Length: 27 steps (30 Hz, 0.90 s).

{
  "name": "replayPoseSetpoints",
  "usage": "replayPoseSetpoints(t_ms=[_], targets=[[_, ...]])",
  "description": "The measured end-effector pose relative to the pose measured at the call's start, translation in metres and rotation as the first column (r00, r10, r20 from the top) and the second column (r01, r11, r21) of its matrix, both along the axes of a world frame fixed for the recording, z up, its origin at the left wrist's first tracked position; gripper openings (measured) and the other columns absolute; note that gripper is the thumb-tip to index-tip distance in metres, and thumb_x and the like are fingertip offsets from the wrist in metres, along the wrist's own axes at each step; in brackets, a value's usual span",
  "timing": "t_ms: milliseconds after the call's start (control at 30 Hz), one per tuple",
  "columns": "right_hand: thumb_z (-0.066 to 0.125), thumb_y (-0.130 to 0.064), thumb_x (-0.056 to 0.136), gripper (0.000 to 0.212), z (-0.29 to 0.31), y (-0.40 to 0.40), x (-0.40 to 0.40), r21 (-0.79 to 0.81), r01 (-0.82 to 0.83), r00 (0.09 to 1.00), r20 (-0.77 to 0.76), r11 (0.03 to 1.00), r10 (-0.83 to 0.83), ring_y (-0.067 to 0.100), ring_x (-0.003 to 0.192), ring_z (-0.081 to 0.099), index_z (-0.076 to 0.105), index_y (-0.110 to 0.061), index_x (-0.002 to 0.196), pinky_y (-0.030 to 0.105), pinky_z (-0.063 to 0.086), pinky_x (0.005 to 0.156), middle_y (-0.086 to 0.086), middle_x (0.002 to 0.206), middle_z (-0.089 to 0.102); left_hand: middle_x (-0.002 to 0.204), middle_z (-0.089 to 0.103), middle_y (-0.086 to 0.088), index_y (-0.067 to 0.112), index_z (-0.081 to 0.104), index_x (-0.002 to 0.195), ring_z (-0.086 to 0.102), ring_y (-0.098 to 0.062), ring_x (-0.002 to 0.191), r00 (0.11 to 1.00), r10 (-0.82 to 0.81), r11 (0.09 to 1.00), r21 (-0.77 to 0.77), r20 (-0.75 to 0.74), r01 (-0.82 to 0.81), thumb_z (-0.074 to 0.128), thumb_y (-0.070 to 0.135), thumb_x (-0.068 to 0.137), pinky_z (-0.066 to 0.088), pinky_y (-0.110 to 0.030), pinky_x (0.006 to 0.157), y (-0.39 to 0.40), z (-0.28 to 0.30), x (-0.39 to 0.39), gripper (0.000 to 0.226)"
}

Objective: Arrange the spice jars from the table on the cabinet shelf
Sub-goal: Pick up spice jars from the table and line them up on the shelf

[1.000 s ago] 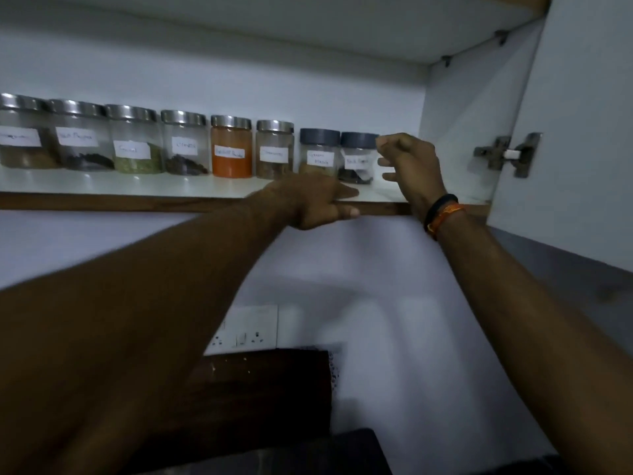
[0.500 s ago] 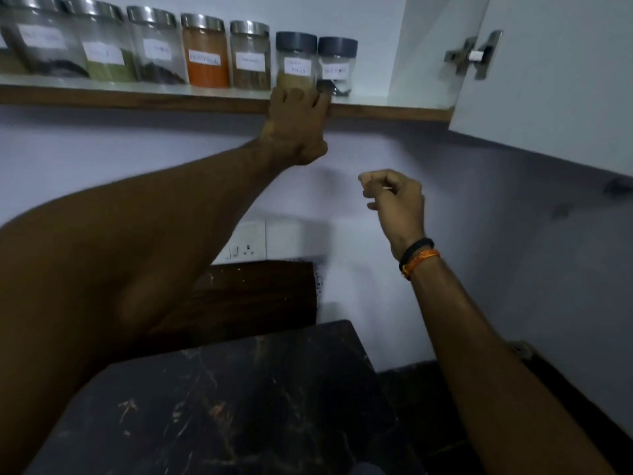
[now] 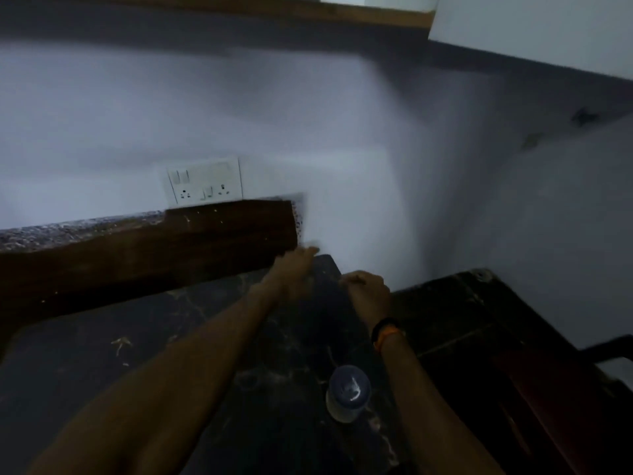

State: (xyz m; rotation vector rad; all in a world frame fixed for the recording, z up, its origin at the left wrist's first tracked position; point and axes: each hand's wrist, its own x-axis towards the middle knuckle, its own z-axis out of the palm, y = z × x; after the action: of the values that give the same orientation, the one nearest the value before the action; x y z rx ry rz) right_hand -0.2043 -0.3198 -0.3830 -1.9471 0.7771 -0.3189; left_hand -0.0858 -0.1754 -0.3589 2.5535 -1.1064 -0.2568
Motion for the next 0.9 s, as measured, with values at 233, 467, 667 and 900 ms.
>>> replayPoseSetpoints(t_ms=[233, 467, 667, 900], targets=[[0.072, -0.023, 0.087, 0.024, -0.072, 0.031, -0.067, -0.122, 0.004, 0.984, -0.177, 0.993, -0.026, 0.020, 0.107, 0.065, 0.073, -0.017, 0.110, 0.031, 0.052, 0.093, 0.002, 0.112, 0.071, 0.144, 0.052, -0.014, 0.012, 0.040, 0.148, 0.053, -0.027, 0.130, 0.919, -0.034, 0.996, 0.060, -0.393, 0.062, 0.062, 0.013, 0.093, 0.041, -0.032, 0.105, 0.018, -0.100, -0.067, 0.059], [0.074, -0.055, 0.078, 0.080, -0.112, 0.057, -0.099, -0.230, -0.042, 0.916, -0.398, 0.972, -0.054, 0.030, 0.142, 0.029, 0.040, -0.030, 0.146, 0.052, 0.034, 0.112, 0.004, 0.154, 0.032, 0.133, 0.060, -0.019, 0.001, 0.056, 0.134, 0.057, -0.032, 0.125, 0.812, 0.121, 0.987, -0.018, -0.571, -0.160, 0.056, 0.003, 0.096, 0.044, -0.035, 0.105, 0.025, -0.130, -0.117, 0.038], [0.076, -0.064, 0.067, 0.110, -0.142, 0.069, -0.109, -0.214, -0.010, 0.889, -0.449, 0.977, -0.089, 0.034, 0.140, 0.033, 0.022, -0.026, 0.155, 0.053, 0.034, 0.113, 0.008, 0.156, 0.026, 0.129, 0.062, -0.014, 0.004, 0.056, 0.134, 0.060, -0.028, 0.119, 0.724, 0.184, 0.966, -0.015, -0.665, -0.259, 0.052, 0.010, 0.100, 0.048, -0.035, 0.101, 0.040, -0.143, -0.141, 0.034], [0.080, -0.056, 0.063, 0.101, -0.155, 0.069, -0.115, -0.167, 0.058, 0.929, -0.351, 0.984, -0.115, 0.032, 0.125, 0.047, 0.032, -0.028, 0.147, 0.044, 0.043, 0.106, 0.010, 0.139, 0.044, 0.080, 0.060, 0.000, 0.018, 0.061, 0.099, 0.054, -0.010, 0.066, 0.375, 0.287, 0.800, 0.005, -0.882, -0.599, 0.047, 0.003, 0.099, 0.045, -0.022, 0.057, 0.045, -0.170, -0.161, 0.020]])
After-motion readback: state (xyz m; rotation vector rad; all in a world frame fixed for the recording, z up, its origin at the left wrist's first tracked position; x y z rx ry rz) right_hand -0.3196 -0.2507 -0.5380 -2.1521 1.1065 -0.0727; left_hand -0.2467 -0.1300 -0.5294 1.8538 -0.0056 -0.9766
